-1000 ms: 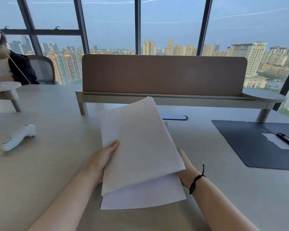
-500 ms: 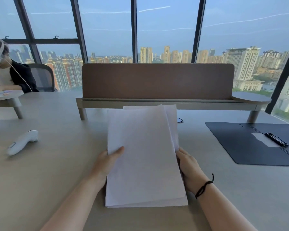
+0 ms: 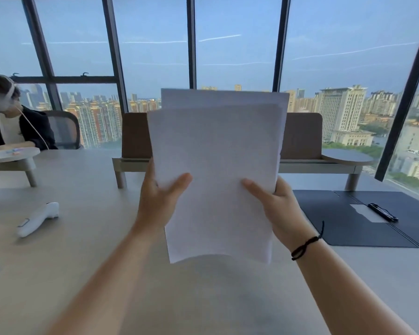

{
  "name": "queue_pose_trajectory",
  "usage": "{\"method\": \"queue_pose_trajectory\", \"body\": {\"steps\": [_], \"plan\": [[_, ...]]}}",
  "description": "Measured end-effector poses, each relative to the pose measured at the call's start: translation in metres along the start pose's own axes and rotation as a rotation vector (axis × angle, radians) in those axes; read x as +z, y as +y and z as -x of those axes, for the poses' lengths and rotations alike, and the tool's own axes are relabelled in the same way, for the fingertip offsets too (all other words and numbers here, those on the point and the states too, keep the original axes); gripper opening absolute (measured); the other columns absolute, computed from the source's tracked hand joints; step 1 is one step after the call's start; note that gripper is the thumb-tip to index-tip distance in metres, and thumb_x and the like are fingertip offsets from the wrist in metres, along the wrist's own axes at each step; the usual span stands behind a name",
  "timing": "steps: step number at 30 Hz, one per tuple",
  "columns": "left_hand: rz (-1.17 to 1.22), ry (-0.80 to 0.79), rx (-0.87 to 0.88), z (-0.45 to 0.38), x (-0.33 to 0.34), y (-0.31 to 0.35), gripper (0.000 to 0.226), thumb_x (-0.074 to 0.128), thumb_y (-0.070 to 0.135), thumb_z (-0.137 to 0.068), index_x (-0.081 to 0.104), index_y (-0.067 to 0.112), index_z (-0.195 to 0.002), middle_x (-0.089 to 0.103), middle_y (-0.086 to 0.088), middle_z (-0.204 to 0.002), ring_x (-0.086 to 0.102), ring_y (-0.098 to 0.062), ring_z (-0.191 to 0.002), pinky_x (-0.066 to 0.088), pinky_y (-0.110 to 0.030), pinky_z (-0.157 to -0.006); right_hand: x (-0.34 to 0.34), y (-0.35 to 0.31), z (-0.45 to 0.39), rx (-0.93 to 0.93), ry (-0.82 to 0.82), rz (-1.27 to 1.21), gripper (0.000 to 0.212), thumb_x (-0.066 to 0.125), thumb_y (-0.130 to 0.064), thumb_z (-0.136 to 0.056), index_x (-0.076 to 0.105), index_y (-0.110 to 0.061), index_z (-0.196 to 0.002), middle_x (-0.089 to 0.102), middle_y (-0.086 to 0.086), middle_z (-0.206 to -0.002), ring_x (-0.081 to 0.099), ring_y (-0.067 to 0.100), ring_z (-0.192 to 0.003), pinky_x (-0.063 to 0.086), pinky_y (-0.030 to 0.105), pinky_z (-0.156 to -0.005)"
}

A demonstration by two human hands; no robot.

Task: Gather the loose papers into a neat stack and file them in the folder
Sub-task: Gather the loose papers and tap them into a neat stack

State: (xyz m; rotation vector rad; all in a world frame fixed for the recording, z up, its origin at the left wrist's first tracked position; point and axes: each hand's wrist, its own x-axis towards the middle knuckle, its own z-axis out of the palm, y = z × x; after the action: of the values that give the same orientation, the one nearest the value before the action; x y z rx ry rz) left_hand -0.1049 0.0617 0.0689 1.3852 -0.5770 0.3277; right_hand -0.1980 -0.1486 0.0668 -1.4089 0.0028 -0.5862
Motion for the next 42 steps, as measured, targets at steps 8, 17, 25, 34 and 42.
{"method": "queue_pose_trajectory", "body": {"steps": [8, 17, 25, 34, 42], "plan": [[0.247, -0.308, -0.312, 0.015, 0.001, 0.007, 0.018, 0.069, 0.021, -0.081, 0.082, 0.029, -0.090, 0.080, 0.000, -0.096, 0.076, -0.019, -0.090, 0.059, -0.039, -0.082, -0.011, -0.010, 0.017, 0.038, -0.089, -0.094, 0.033, 0.074, -0.023, -0.076, 0.074, -0.013, -0.108, 0.080, 0.007, -0.102, 0.076, 0.026, -0.093, 0.063, 0.041, -0.081], [0.330, -0.419, -0.368, 0.006, -0.001, 0.041, 0.024, 0.062, 0.020, -0.076, 0.083, 0.031, -0.080, 0.080, 0.000, -0.089, 0.077, -0.020, -0.083, 0.060, -0.040, -0.082, -0.018, -0.026, 0.017, 0.055, -0.166, -0.087, 0.035, 0.070, -0.022, -0.078, 0.073, -0.009, -0.110, 0.079, 0.011, -0.104, 0.076, 0.027, -0.094, 0.063, 0.035, -0.077], [0.402, -0.516, -0.247, -0.016, -0.007, 0.065, 0.033, 0.052, 0.016, -0.090, 0.075, 0.031, -0.108, 0.073, -0.004, -0.124, 0.070, -0.025, -0.110, 0.059, -0.040, -0.086, -0.016, -0.064, 0.008, -0.098, -0.306, -0.166, 0.039, 0.067, -0.009, -0.079, 0.078, -0.033, -0.108, 0.077, 0.001, -0.102, 0.073, 0.021, -0.087, 0.062, 0.033, -0.072], [0.279, -0.416, -0.177, -0.016, -0.001, 0.058, 0.020, 0.060, 0.014, -0.089, 0.075, 0.027, -0.094, 0.075, 0.005, -0.095, 0.073, -0.014, -0.083, 0.060, -0.036, -0.076, -0.014, -0.060, 0.007, -0.069, -0.329, -0.187, 0.012, 0.065, -0.015, -0.082, 0.071, -0.022, -0.089, 0.069, -0.001, -0.087, 0.063, 0.019, -0.073, 0.054, 0.027, -0.060], [0.220, -0.332, -0.159, -0.014, 0.005, 0.059, 0.020, 0.055, 0.008, -0.097, 0.070, 0.022, -0.094, 0.074, 0.010, -0.083, 0.072, -0.008, -0.072, 0.061, -0.032, -0.067, -0.008, -0.059, 0.006, -0.096, -0.269, -0.142, 0.016, 0.058, -0.015, -0.094, 0.073, -0.020, -0.098, 0.073, -0.005, -0.091, 0.067, 0.012, -0.074, 0.056, 0.024, -0.062]]}}
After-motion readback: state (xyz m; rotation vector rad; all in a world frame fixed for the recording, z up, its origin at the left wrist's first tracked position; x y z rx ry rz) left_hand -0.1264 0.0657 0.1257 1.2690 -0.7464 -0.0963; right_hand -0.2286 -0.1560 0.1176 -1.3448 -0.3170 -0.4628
